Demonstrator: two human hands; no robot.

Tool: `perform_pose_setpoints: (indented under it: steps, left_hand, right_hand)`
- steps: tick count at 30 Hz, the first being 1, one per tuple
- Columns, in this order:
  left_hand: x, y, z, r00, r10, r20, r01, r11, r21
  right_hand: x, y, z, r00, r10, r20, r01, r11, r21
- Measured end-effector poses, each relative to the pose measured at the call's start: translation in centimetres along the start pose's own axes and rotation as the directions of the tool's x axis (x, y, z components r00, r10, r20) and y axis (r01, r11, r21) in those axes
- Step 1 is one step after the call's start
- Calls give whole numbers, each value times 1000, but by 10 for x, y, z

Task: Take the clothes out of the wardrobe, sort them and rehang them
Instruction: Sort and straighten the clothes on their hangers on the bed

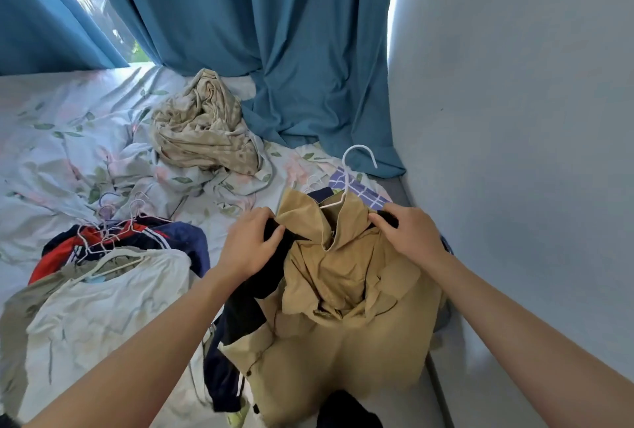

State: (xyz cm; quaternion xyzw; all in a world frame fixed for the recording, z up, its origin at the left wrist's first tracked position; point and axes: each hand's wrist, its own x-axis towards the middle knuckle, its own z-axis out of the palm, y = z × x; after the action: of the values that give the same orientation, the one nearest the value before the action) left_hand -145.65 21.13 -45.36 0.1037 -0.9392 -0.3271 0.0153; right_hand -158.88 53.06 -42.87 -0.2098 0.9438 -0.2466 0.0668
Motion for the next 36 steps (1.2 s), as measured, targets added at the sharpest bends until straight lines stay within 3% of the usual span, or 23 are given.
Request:
perform_pose_setpoints:
  steps: [8,15,19,27,36]
  left_hand:
    - [84,-61,116,986,-165,-28,167,978,127]
    - [106,-87,172,947,-290,138,247,932,266]
    - [95,-84,163,938,-312,150,263,924,279]
    - [52,-93,116,931,-359,68,327,901,286]
    - [-56,-176,54,845,-534,-34,520,805,286]
  right_hand:
    - [113,96,116,991,26,132,-19,998,-56]
    - [142,133,173,982,-3,191,63,949,-309]
    - [131,107,180,952,-52,301,131,960,-247]
    - [118,38,194,915,-86,394,125,989,-74]
    - [88,-84,257,844,-215,491,269,962,-40]
